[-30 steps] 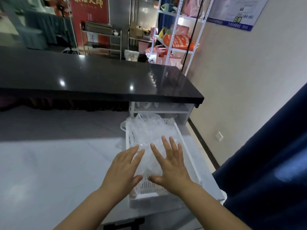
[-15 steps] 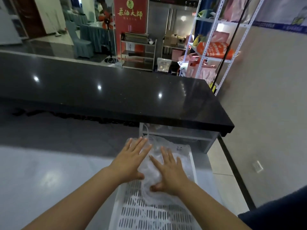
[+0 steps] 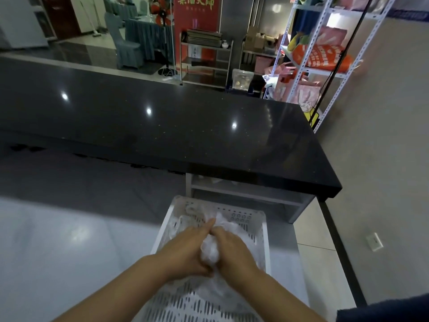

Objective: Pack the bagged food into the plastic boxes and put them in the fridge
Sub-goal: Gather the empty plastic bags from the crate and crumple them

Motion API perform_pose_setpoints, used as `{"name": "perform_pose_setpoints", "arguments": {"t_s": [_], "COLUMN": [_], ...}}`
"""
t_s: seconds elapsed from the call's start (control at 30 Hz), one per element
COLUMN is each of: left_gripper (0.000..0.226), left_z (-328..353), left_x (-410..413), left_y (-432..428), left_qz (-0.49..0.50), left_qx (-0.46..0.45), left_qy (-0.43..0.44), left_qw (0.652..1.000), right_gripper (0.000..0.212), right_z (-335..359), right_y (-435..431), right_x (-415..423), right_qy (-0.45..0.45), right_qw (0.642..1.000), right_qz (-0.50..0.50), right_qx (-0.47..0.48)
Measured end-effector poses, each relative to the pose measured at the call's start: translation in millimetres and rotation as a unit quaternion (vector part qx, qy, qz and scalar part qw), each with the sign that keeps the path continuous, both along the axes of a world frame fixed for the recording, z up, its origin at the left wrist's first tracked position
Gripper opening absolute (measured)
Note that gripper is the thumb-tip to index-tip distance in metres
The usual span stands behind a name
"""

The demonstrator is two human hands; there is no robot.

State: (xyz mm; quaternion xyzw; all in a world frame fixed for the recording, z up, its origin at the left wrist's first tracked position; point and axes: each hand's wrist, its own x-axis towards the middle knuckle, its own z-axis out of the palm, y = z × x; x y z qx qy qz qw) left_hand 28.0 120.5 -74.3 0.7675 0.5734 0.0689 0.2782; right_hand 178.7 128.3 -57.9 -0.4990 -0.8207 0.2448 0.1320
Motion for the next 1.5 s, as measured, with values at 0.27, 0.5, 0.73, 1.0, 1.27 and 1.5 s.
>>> {"name": "perform_pose_setpoints", "arguments": {"t_s": [0.27,0.5,0.73,1.0,1.27,1.5], "left_gripper": [0.006,0.047,0.083,0.083,0.042,0.048], "left_z": [-14.7,-5.5,4.9,1.0,-2.4,10.3], "left_x": [18.6,13.1,12.0,10.4,16.9,12.6], "left_y": [-1.5,-17.5,-41.8,-18.7,-27.0,-33.4], "left_qz": [0.120,0.074,0.047,-0.017,0.031,-0.088], "left_qx": [0.057,0.120,0.233,0.090,0.120,0.123], "left_qy": [-0.125,0.001,0.096,0.138,0.054,0.028], "left_qw": [0.983,0.990,0.967,0.986,0.991,0.988], "right_gripper": [0.109,0.089,0.059,0.125,0.089,0.035], "right_z": [8.2,3.0,-7.6,21.1,10.1,12.5], "right_y": [12.5,6.4,0.0,-11.2,-14.9,-16.3], "right_x": [22.1,14.9,11.7,30.0,32.7,42.9], "right_qy": [-0.141,-0.214,-0.178,-0.177,-0.224,-0.133], "right_qw": [0.982,0.966,0.975,0.964,0.962,0.965], "right_qz": [0.120,0.145,0.132,0.137,0.154,0.204], "right_qx": [0.035,0.002,0.035,-0.145,-0.035,0.093]}}
